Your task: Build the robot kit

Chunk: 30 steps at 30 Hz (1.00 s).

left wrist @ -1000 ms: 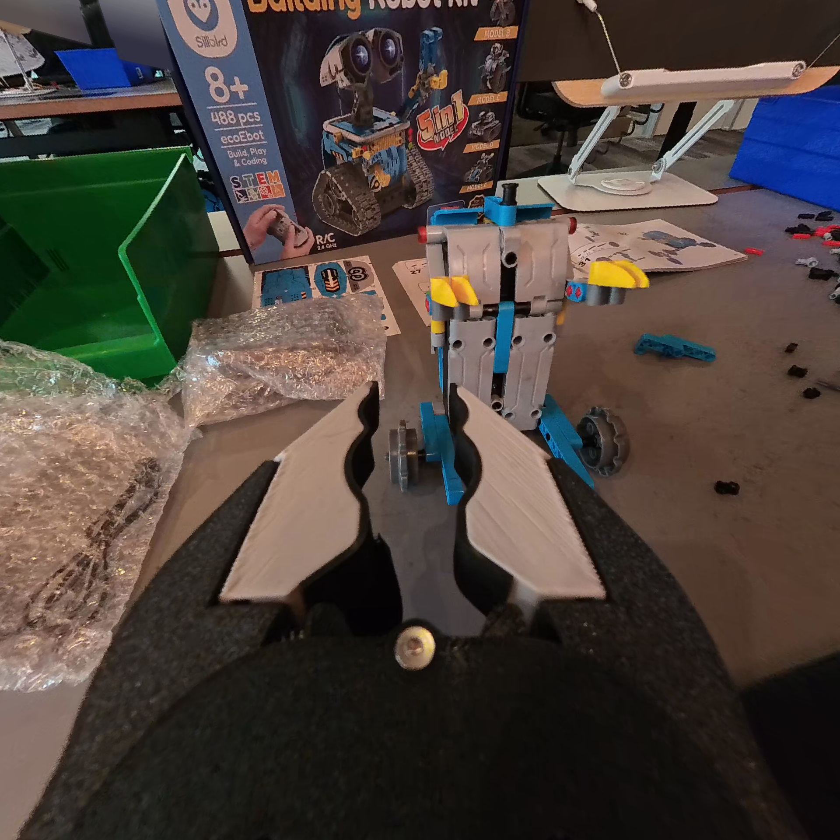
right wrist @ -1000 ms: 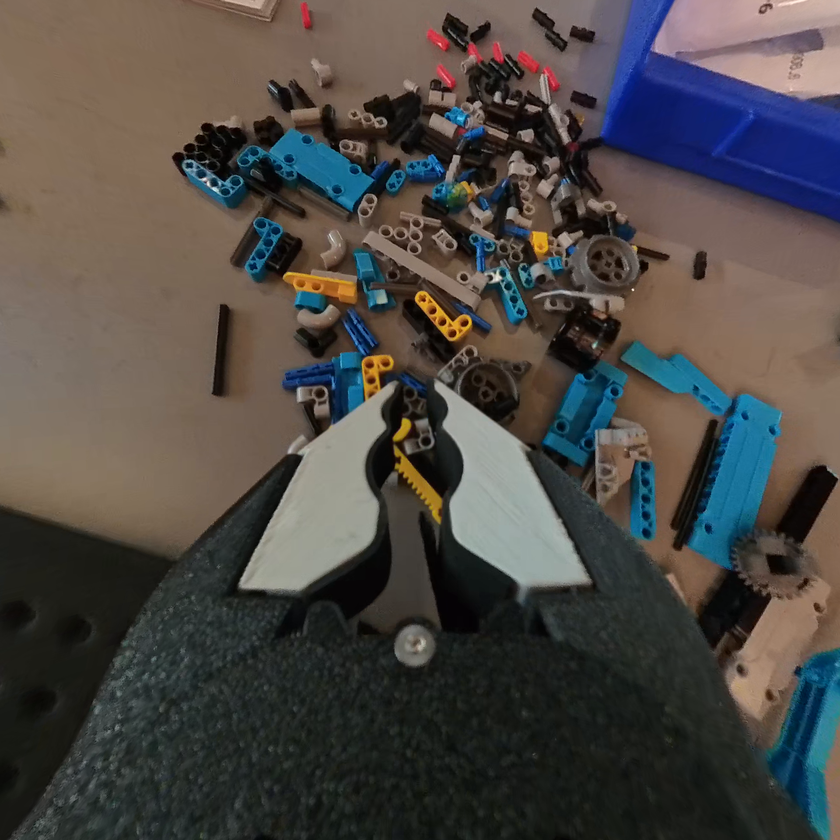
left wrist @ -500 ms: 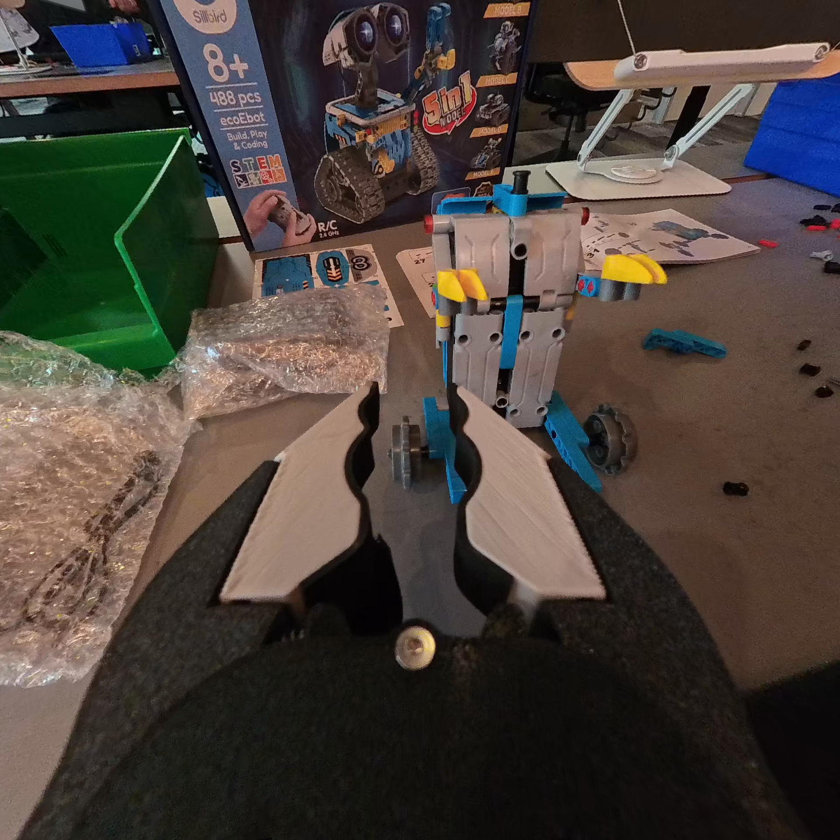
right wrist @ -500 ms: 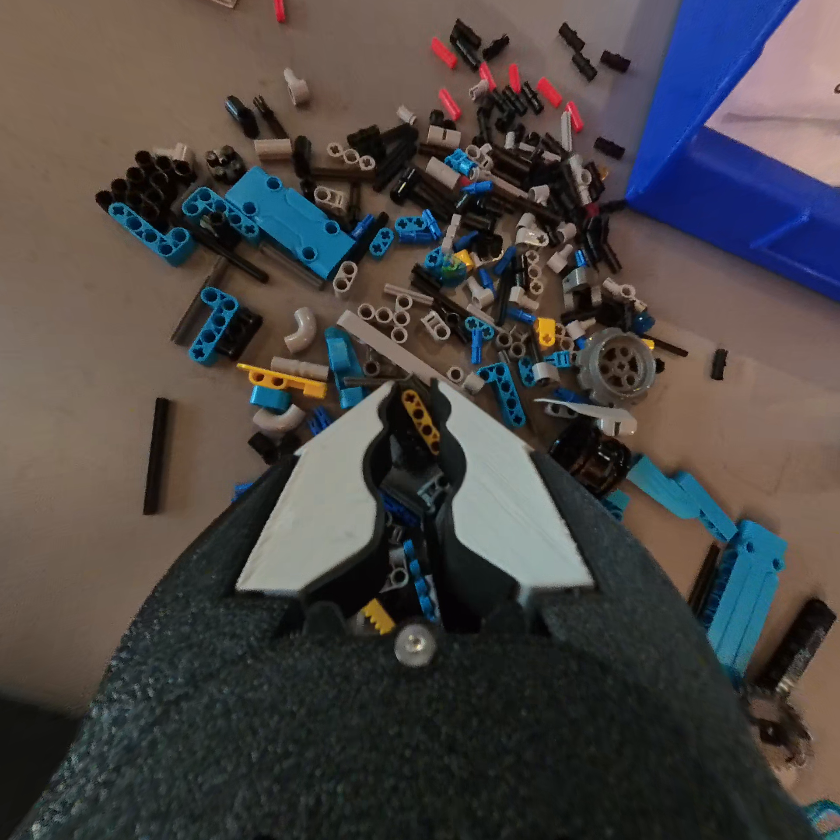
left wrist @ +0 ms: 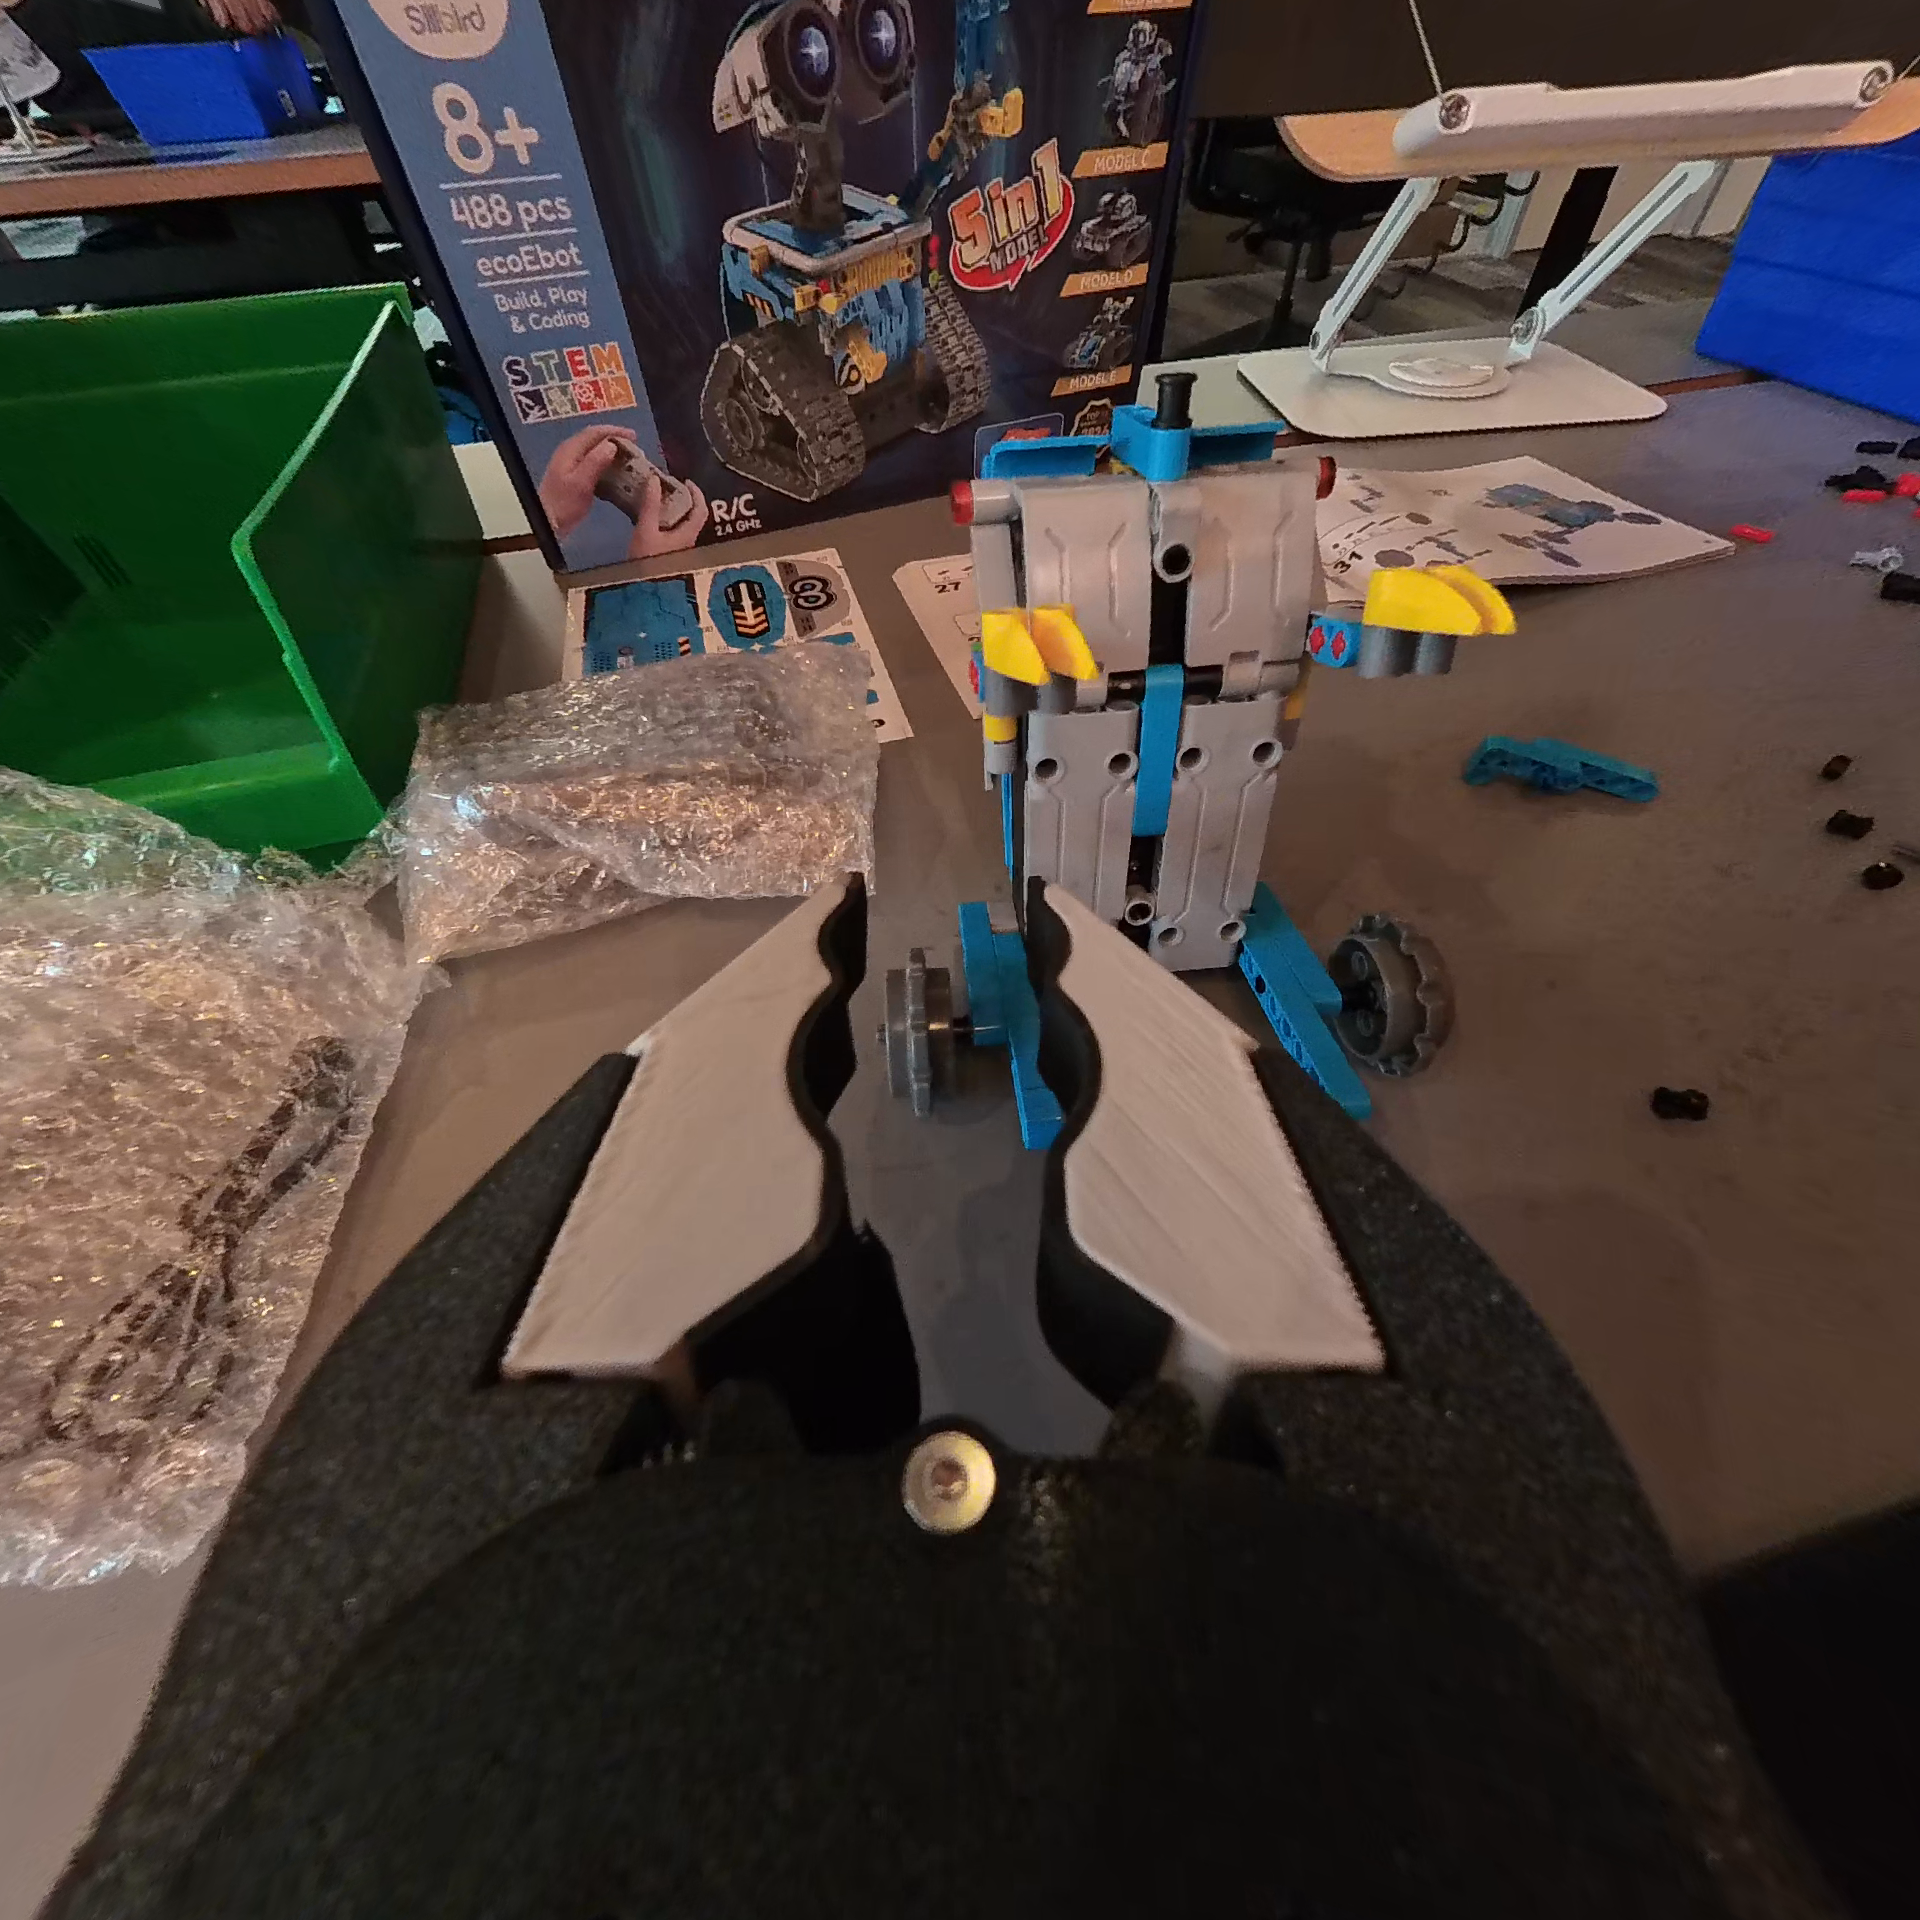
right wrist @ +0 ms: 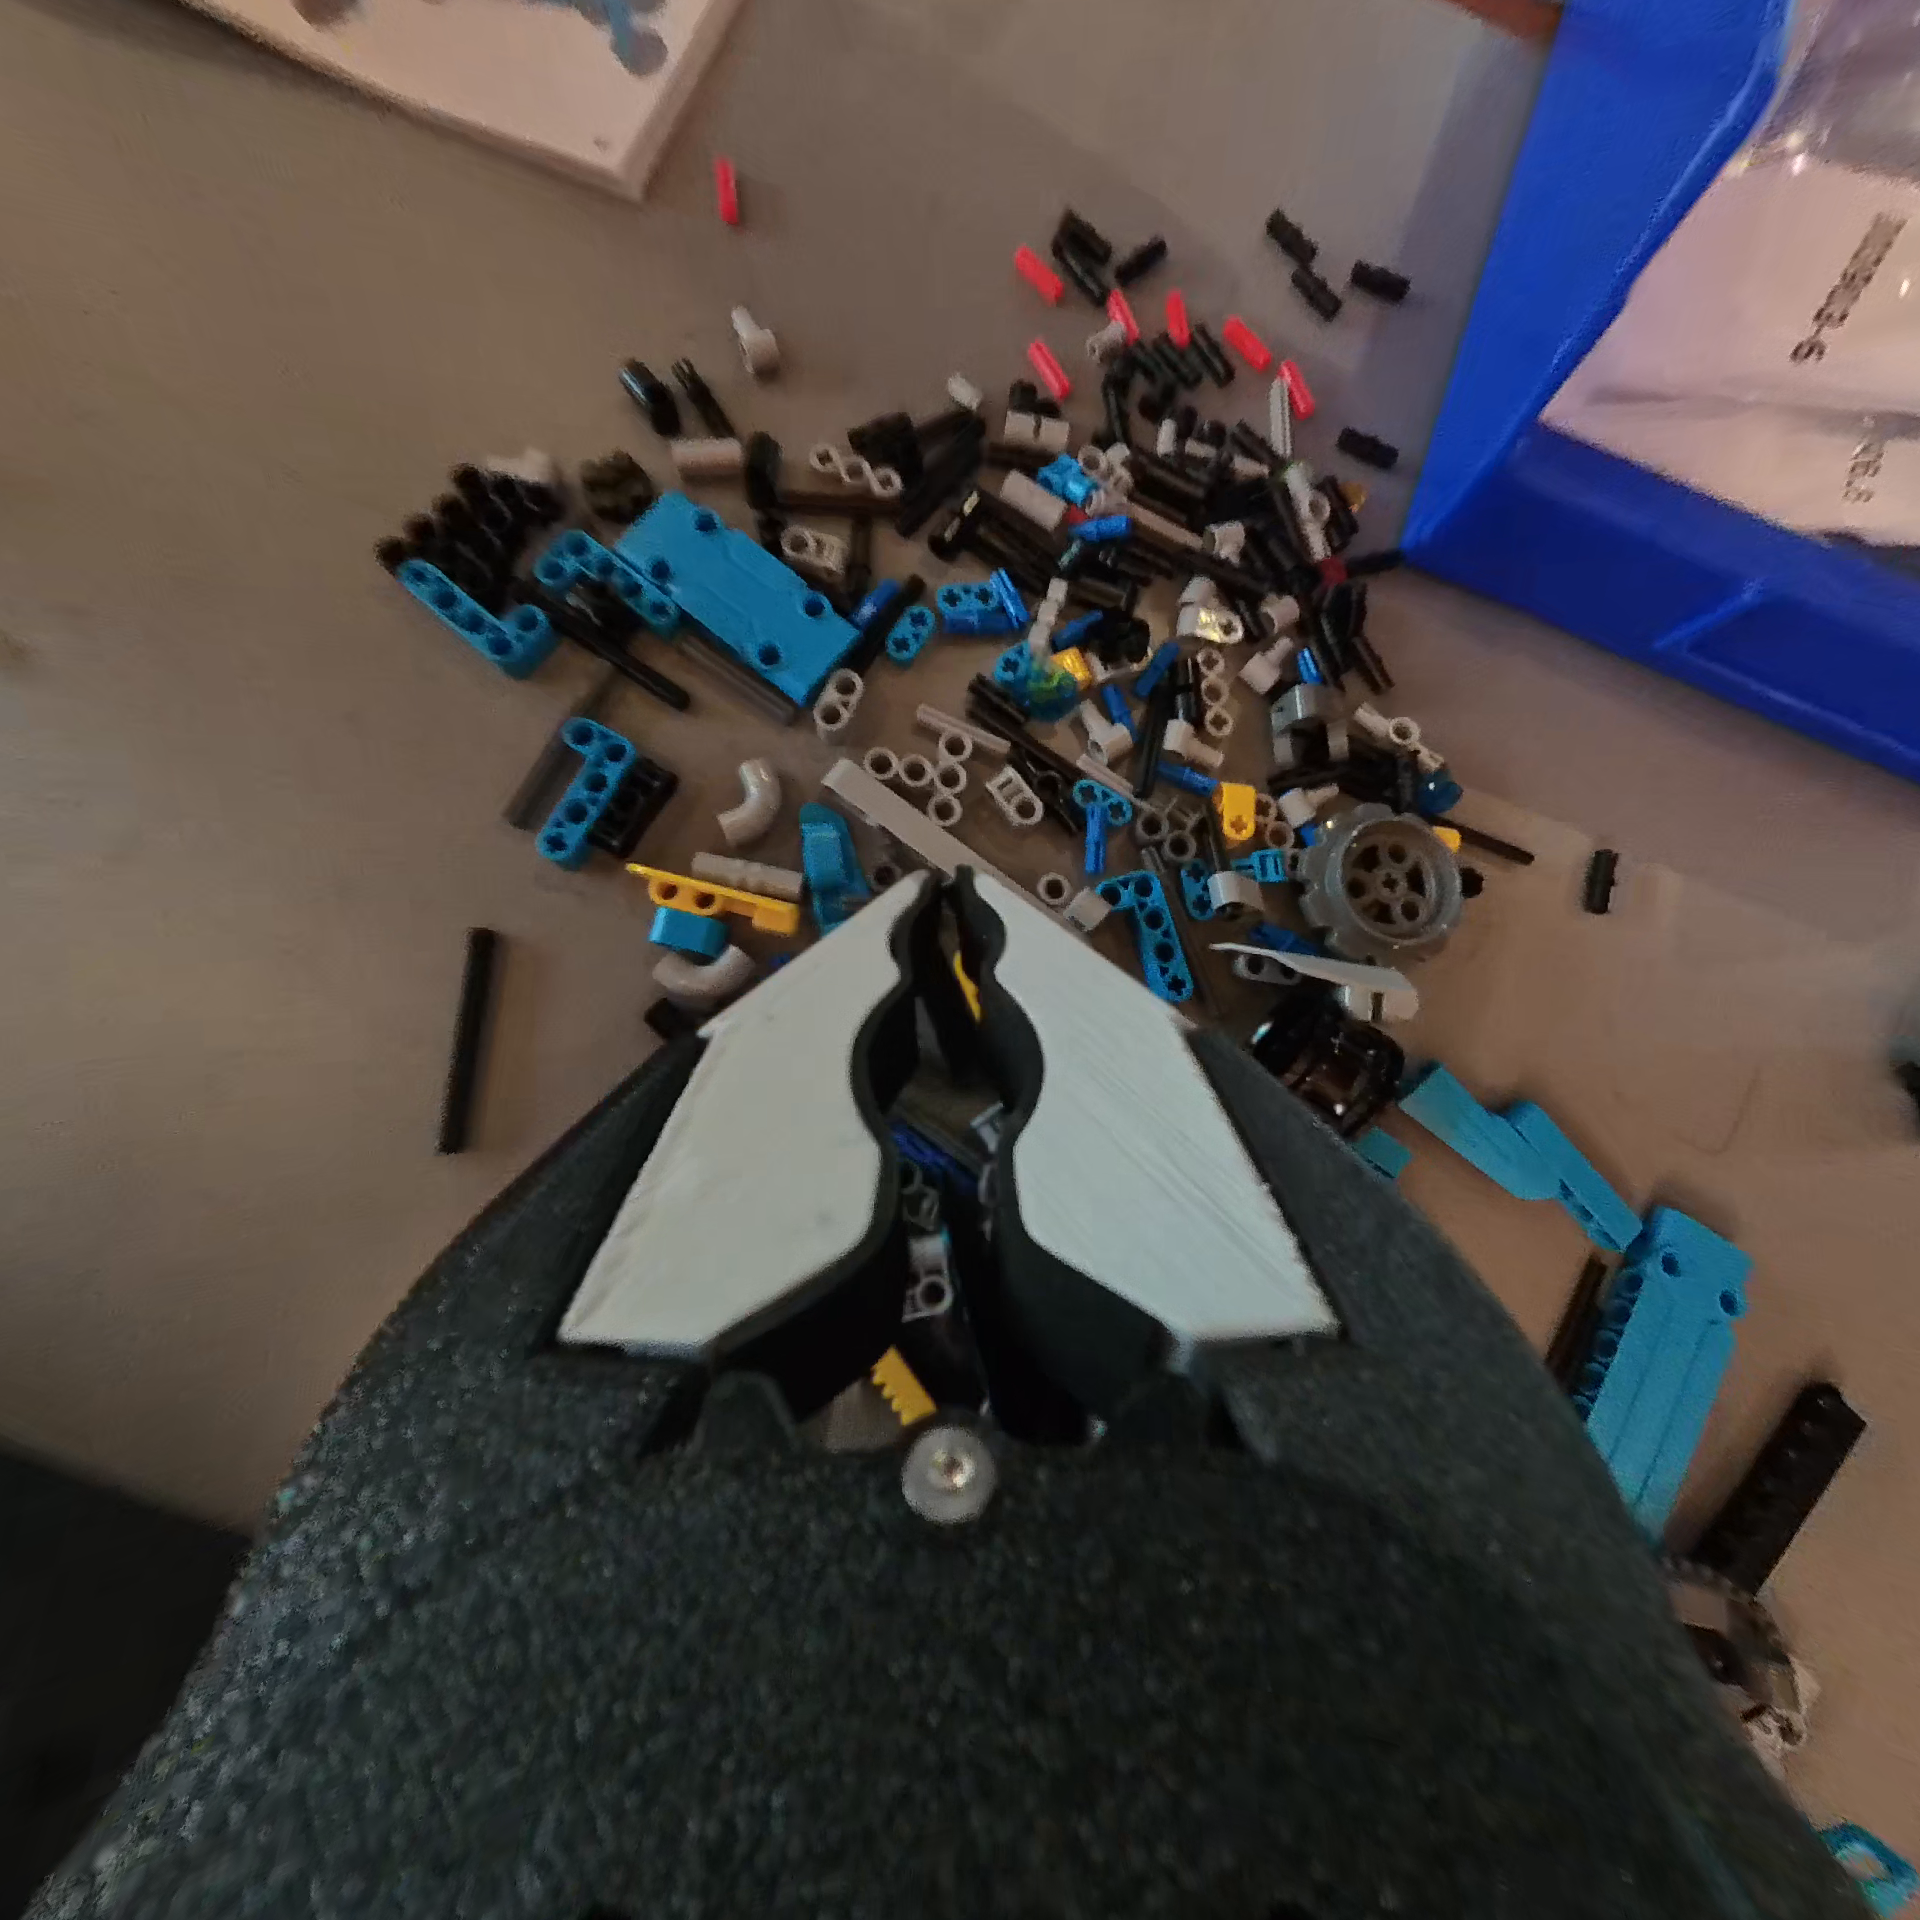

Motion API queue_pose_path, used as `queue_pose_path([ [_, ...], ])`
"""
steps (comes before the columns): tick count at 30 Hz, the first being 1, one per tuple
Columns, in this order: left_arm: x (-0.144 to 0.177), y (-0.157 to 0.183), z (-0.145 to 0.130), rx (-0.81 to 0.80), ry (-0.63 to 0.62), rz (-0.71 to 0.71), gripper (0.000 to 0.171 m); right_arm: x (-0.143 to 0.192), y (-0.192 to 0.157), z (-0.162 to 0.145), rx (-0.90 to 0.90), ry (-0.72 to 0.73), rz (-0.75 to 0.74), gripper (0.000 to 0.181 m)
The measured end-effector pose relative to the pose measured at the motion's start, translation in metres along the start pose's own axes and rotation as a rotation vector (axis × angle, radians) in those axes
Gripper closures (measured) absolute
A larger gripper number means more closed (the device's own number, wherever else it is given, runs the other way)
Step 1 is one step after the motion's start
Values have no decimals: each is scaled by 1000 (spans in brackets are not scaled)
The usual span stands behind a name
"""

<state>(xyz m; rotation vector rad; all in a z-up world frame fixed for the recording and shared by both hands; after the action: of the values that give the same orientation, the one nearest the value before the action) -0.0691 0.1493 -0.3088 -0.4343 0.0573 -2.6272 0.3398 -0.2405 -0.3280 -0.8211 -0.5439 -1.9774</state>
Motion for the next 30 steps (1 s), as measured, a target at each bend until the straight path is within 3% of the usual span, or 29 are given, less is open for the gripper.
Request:
queue_pose_path([
  [3,0,0,0,0,2,-2,142,13,-11,11,-3,44,40,179],
  [5,0,0,0,0,1,-3,141,17,-37,22,-11,78,150,179],
  [10,-2,1,-1,-6,-9,-7,142,-6,-161,49,144,97,452,178],
  [14,1,0,1,6,12,-8,142,-27,-223,46,349,48,508,178],
  [30,-2,-6,-1,72,-12,-14,142,-41,-301,27,537,-39,665,179],
])
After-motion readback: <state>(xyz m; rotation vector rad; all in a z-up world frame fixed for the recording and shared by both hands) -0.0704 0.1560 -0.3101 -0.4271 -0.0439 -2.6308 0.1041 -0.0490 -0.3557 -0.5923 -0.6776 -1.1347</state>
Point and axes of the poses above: each gripper's, where its closed fingertips meet, x back along the fingers, z out of its top, y = z × x across the jaws, the point moved 4 cm from there along x, back along the fingers, and after that the axes turned 5 degrees about -x, right-handed, at the moved point
